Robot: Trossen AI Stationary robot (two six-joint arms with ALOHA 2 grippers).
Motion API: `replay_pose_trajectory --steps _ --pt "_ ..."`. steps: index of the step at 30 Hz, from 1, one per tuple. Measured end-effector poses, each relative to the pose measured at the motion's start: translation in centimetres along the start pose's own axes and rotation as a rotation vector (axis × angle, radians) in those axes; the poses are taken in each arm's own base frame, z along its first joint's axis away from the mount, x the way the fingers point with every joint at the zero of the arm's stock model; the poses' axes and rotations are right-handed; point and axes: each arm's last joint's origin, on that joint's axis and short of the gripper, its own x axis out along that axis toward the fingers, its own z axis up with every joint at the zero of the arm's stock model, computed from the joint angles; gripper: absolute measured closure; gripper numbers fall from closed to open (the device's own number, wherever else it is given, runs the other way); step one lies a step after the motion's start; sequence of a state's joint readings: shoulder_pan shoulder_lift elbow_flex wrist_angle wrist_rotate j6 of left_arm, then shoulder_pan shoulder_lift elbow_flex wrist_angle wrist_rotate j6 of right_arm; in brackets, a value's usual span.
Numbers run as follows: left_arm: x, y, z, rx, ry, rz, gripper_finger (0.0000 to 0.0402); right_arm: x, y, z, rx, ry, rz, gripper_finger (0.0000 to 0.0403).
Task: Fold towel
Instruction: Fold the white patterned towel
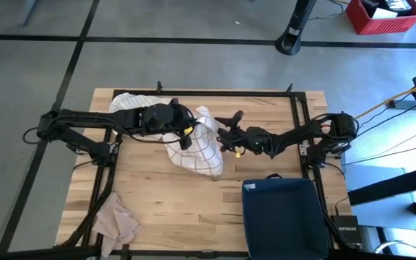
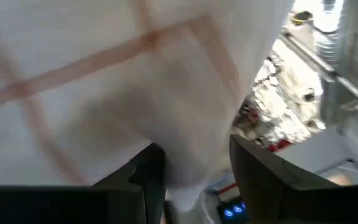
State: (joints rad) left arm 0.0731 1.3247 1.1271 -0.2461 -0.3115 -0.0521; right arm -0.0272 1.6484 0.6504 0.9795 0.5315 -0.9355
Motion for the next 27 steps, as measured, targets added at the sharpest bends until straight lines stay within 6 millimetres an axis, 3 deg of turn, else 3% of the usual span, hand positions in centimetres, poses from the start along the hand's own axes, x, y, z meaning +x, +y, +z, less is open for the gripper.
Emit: replay_pose_trajectory --steps 5,10,13,19,27 --pt "0.0 0.0 -0.1 0.002 0.007 0.000 0.0394 -1.1 0.7 2.0 -0.091 -0.042 0.009 0.0233" --pt "0.0 0.0 -0.1 0.003 0.008 0.000 0.0394 -2.2 0.8 3.3 -0.040 -0.057 -0.003 0.0239" --pt "0.0 0.0 -0.1 0.004 0.013 -0.001 0.0394 -2.5 -0.1 3.5 0.025 -0.043 -0.041 0.0271" --pt "0.0 0.0 -0.7 -0.001 0.065 0.002 0.0394 -3.5 -2.4 4.2 0.124 -0.038 -0.070 0.0390" --pt "0.2 0.1 -1.0 0.017 0.078 0.000 0.0385 -6.8 -5.7 4.1 0.393 -0.004 0.134 0.0397"
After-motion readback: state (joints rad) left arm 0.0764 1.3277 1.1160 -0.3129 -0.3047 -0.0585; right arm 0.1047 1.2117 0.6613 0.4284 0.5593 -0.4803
